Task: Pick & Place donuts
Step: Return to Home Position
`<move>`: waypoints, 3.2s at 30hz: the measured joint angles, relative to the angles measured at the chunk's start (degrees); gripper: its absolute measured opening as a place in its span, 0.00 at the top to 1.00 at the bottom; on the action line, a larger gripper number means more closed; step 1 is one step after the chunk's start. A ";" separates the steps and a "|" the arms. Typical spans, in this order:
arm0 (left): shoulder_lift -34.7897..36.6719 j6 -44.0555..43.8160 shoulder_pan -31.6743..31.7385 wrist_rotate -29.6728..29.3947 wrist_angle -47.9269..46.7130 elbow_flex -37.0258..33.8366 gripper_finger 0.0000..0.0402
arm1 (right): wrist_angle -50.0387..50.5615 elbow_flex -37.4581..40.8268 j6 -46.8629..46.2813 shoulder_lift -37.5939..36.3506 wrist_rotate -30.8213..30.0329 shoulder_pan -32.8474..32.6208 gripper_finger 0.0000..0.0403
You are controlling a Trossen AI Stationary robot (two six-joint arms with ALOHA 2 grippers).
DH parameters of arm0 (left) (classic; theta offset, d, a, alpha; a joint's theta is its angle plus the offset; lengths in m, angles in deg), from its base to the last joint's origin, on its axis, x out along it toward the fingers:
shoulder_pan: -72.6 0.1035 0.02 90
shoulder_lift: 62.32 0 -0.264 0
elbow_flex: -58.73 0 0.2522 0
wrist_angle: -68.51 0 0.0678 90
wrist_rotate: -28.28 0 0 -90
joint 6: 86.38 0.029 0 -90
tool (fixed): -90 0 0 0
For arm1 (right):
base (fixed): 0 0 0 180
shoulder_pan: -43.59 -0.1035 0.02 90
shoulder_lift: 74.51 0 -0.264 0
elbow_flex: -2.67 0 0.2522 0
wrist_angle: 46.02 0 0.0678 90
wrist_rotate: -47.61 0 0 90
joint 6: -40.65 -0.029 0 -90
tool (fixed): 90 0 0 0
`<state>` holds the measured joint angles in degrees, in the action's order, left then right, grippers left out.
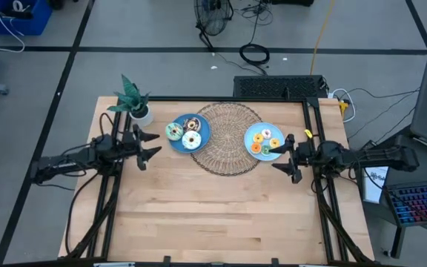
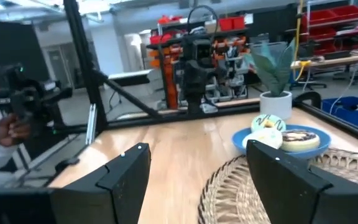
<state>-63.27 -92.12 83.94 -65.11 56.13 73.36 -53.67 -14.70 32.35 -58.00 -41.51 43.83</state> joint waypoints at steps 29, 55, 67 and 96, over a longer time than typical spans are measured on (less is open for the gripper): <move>-2.14 1.06 -1.84 -2.68 2.94 -0.33 0.36 | 3.72 0.11 3.20 0.05 -2.34 0.18 0.38; -2.14 1.02 -1.84 -2.61 3.13 -0.31 0.36 | 3.72 0.13 3.20 0.05 -2.33 0.18 0.38; -2.14 1.02 -1.84 -2.48 3.15 -0.31 0.36 | 3.72 0.13 3.20 0.07 -2.33 0.18 0.38; -2.14 1.02 -1.84 -2.55 3.15 -0.28 0.36 | 3.72 0.13 3.20 0.04 -2.32 0.18 0.38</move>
<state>-65.41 -91.11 82.10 -67.65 59.28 73.07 -49.96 -14.57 35.55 -57.96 -43.83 44.01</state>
